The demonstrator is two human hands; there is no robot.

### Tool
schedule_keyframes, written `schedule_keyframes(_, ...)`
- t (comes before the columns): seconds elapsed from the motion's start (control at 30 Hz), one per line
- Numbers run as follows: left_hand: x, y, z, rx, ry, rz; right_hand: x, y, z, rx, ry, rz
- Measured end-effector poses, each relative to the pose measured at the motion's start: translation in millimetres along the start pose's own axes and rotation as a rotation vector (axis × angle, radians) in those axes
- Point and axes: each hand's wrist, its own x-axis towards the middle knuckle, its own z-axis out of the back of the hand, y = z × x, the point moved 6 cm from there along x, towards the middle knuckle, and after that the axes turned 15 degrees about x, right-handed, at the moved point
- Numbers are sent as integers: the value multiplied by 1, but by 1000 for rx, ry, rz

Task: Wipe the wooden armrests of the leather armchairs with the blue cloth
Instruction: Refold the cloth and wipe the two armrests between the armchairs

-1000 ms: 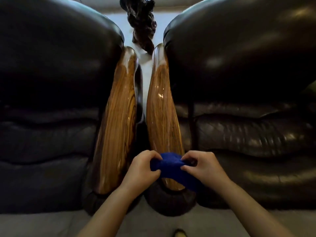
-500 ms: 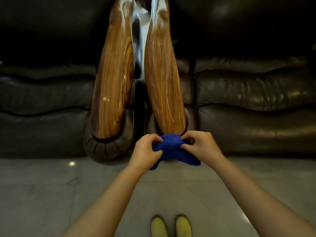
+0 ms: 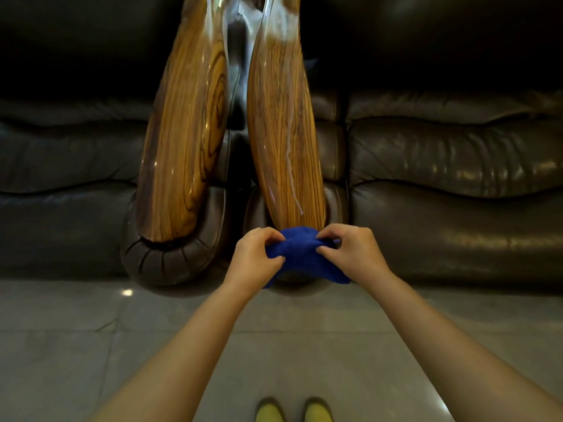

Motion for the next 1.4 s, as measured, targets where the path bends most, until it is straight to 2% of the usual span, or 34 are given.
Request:
schedule_keyframes(0.27,47,12,-7,-23,-177,-73,51,-9,-1,-97,-102,179)
schedule_keyframes(0.43,65,34,-23,-151,-49,-86,64,-21,0,-1,-32,152)
schedule_keyframes(0.57,67,44,-24,-198,30,-103,65,-21,4,-18,15,139)
schedule_keyframes(0.73,68,40,-27,-174,44,-113,51,-19,-2,-110,-10,257)
schedule_keyframes(0.77,64,39,-26,-155,5,-117,47,-20,-3,-113,-31,281)
schedule_keyframes(0.83,53,34,-23,-125,-181,-136,36,-25,-6,-70,-130,309)
schedule_keyframes(0.93,47,22,-29,-48,-456,-36,29,-36,-16,-53,-435,200)
schedule_keyframes(1.0,57,9,-43,-18,-476,83,37,-41,-31,-51,-568,49)
schedule_keyframes(1.1,79,-2,-66,65,-455,98,58,-48,-46,-133,-643,-67)
schedule_keyframes(1.4,105,1,-63,157,-613,80,87,-46,-38,-266,-692,30)
